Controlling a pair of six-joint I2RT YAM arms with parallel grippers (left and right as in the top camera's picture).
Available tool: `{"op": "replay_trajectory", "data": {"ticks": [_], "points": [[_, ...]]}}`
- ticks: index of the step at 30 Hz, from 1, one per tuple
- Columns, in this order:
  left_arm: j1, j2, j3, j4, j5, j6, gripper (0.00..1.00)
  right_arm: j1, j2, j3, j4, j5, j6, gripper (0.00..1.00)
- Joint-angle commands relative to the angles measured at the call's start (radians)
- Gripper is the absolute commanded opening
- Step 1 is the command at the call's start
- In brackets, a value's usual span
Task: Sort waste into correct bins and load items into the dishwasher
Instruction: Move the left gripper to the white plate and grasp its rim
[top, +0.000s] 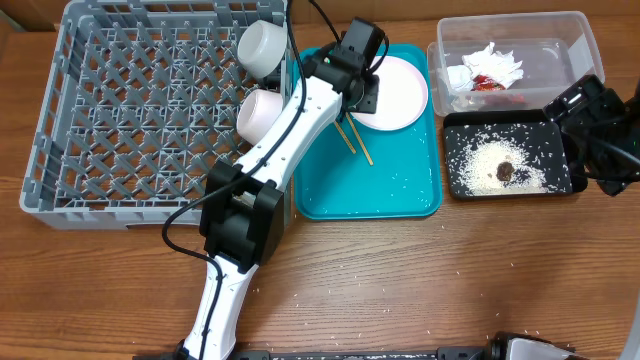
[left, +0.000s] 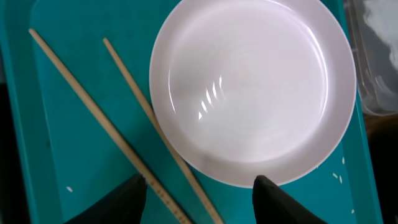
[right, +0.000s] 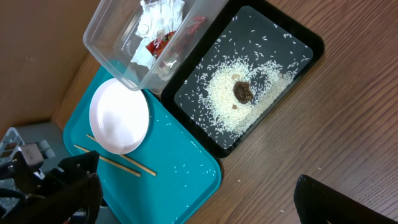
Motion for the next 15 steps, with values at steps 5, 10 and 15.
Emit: {"op": "replay_trajectory", "data": {"ticks": [5,10,15], "points": [[0.0,0.0,-0.163,0.175,0.017,-0.151,0.55,-0.004,-0.007,0.013,0.003,0.009,0.005,1.0],[-0.005,0.001,-0.229,0.266,0.016,-0.176,0.54,-0.004,-0.007,0.013,0.003,0.008,0.005,1.0],[-0.005,0.001,-0.282,0.325,0.017,-0.216,0.51,-0.004,-0.007,0.013,0.003,0.009,0.005,1.0]]}}
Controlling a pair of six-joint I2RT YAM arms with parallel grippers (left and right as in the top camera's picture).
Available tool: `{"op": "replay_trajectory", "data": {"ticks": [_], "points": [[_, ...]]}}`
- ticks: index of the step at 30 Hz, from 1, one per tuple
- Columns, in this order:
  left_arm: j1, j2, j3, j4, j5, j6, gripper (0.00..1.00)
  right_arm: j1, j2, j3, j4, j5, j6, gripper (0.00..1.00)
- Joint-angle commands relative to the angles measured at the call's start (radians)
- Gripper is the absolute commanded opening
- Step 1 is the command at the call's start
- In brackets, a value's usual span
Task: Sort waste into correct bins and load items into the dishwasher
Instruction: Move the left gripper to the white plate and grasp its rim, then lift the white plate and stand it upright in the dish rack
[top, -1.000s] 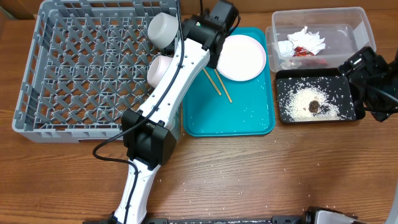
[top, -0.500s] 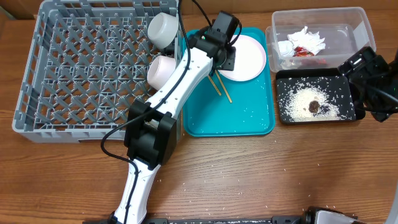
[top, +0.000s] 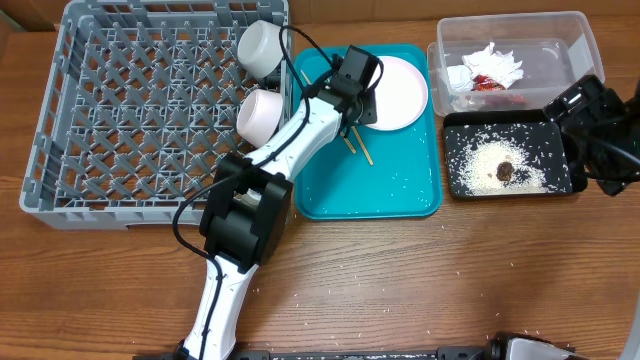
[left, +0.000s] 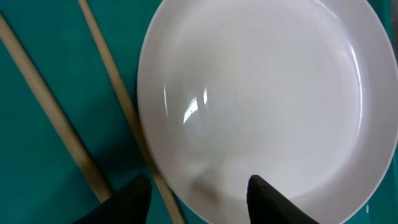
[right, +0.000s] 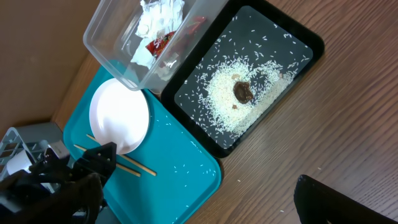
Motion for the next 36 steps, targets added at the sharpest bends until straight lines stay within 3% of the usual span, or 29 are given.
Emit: {"op": "replay_trajectory", "data": {"ticks": [1,13,16,19,23,29,36], "points": [[-0.005,0.001,-0.037,0.026,0.008,-0.049,0.51,-0.004,-0.007,0.013,0.002,0.009,0.005,1.0],[-0.005,0.049,-0.053,0.085,0.038,-0.057,0.5,-0.004,-0.007,0.013,0.002,0.009,0.005,1.0],[-0.005,0.076,-0.053,0.098,0.052,-0.065,0.46,-0.004,-0.007,0.013,0.002,0.009,0.005,1.0],[-0.004,0.08,-0.053,0.098,0.052,-0.071,0.36,-0.004,-0.007,0.013,0.002,0.009,0.005,1.0],[-0.004,0.079,-0.053,0.09,0.052,-0.07,0.04,-0.004,-0.007,0.013,0.002,0.009,0.005,1.0],[0.007,0.074,-0.03,0.032,0.052,-0.054,0.04,-0.004,-0.007,0.013,0.002,0.008,0.005,1.0],[0.049,0.003,0.087,-0.137,0.041,0.119,0.04,-0.004,-0.007,0.013,0.002,0.008,0.005,1.0]]}}
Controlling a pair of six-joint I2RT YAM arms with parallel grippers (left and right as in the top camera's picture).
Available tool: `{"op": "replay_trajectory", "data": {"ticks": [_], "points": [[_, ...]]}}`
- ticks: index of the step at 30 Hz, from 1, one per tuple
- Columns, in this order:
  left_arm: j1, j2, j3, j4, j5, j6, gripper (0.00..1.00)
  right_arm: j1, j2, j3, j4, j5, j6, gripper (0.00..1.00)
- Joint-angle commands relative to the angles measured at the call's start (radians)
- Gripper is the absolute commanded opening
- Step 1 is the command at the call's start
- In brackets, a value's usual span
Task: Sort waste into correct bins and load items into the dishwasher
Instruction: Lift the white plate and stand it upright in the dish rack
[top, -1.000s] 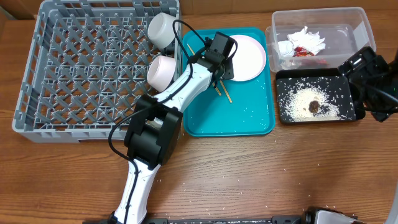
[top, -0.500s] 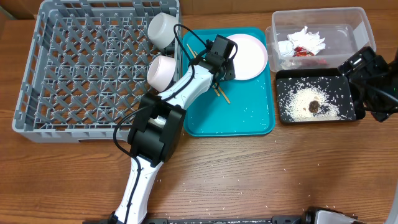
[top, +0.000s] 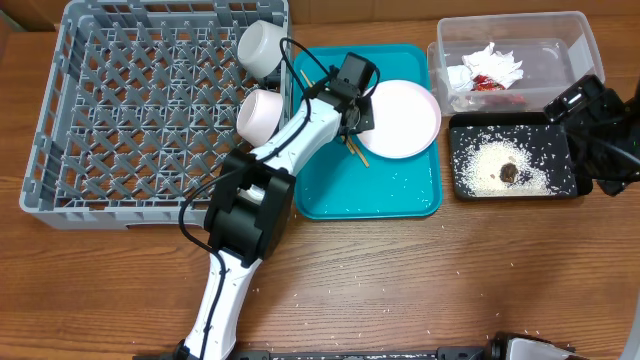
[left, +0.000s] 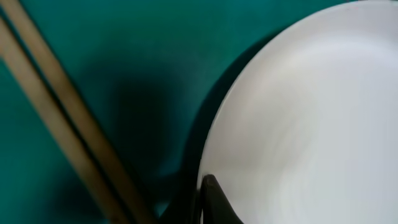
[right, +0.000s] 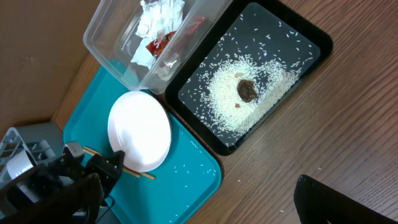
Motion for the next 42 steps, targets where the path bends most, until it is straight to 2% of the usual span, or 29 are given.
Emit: {"op": "replay_trajectory", "data": {"ticks": [1,6,10,16,22,24,26,28,35,42], "points": [[0.033,-0.059,0.068,-0.058,-0.014,0.138,0.04,-0.004,-0.007,0.013,0.003,0.009,0.004,1.0],[0.054,-0.151,0.115,-0.125,-0.018,0.257,0.04,-0.004,-0.007,0.013,0.003,0.009,0.004,1.0],[0.067,-0.243,0.115,-0.165,-0.082,0.28,0.04,-0.004,-0.007,0.013,0.003,0.009,0.004,1.0],[0.098,-0.41,0.115,-0.253,-0.151,0.383,0.04,-0.004,-0.007,0.013,0.003,0.009,0.004,1.0],[0.159,-0.547,0.115,-0.33,-0.38,0.492,0.04,-0.004,-0.007,0.013,0.003,0.009,0.004,1.0],[0.193,-0.573,0.115,-0.336,-0.539,0.566,0.04,-0.004,-0.007,0.013,0.003,0.009,0.004,1.0],[0.222,-0.573,0.114,-0.319,-0.654,0.647,0.04,-0.004,-0.007,0.013,0.003,0.009,0.004,1.0],[0.254,-0.566,0.112,-0.285,-0.704,0.703,0.04,-0.004,-0.007,0.013,0.003,0.009,0.004,1.0],[0.344,-0.51,0.112,-0.147,-0.721,0.838,0.04,-0.004,-0.007,0.013,0.003,0.009,0.004,1.0],[0.361,-0.399,0.112,-0.012,-0.924,1.007,0.04,-0.004,-0.007,0.013,0.003,0.008,0.004,1.0]]}}
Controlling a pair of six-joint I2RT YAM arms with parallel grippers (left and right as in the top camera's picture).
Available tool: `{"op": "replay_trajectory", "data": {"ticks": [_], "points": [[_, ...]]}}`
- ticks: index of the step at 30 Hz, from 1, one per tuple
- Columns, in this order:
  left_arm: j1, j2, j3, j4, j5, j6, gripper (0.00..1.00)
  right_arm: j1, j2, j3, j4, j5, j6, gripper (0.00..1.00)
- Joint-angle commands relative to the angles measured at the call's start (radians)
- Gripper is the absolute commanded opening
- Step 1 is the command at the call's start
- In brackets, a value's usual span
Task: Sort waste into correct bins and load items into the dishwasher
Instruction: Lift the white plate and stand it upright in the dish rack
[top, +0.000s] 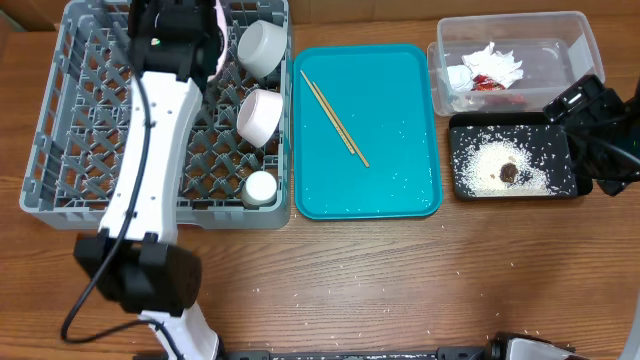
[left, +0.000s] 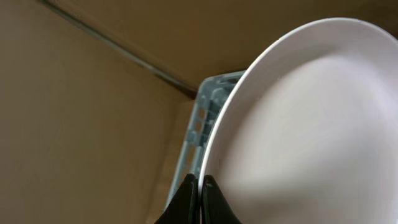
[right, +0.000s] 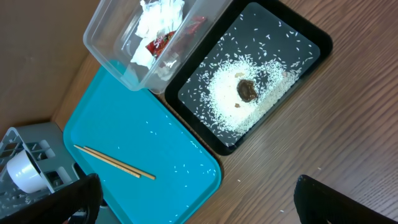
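My left gripper (left: 200, 198) is shut on the rim of the white plate (left: 298, 124), which it holds on edge over the back of the grey dish rack (top: 70, 120). From overhead, the plate (top: 217, 32) shows as a thin sliver beside the left gripper (top: 185, 22). Two wooden chopsticks (top: 335, 105) lie on the teal tray (top: 400, 190); the right wrist view shows the chopsticks (right: 115, 162) too. Over the table at the far right, my right gripper (right: 196, 202) hangs open and holds nothing.
Two white cups (top: 263, 45) (top: 258, 115) and a small cup (top: 260, 187) sit at the rack's right side. A clear bin (top: 510, 55) holds paper and wrapper waste. A black tray (top: 510, 165) holds rice and a brown scrap. Rice grains dot the teal tray.
My left gripper, shut on the plate's rim on the teal tray, now holds the plate on edge above the rack's back row. The tray holds only the chopsticks. The right arm is unchanged.
First my left gripper hung open over the plate on the teal tray, then lower at its near rim. Then it was shut on the rim, the plate shifted right, nudging the black tray. Now the plate is over the dish rack.
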Motion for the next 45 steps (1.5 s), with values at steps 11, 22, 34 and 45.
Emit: {"op": "replay_trajectory", "data": {"ticks": [11,22,34,45], "points": [[-0.008,0.219,0.014,0.197,-0.167,0.146,0.04,-0.004,-0.007,0.013,0.002,0.009,0.005,1.0],[-0.008,0.265,0.014,0.196,-0.108,0.034,0.04,-0.004,-0.007,0.013,0.002,0.009,0.005,1.0],[-0.008,0.287,0.014,0.167,-0.001,-0.076,0.04,-0.004,-0.007,0.013,0.002,0.009,0.005,1.0],[-0.006,0.287,0.014,0.106,0.072,-0.169,0.04,-0.004,-0.007,0.013,0.002,0.009,0.005,1.0]]}}
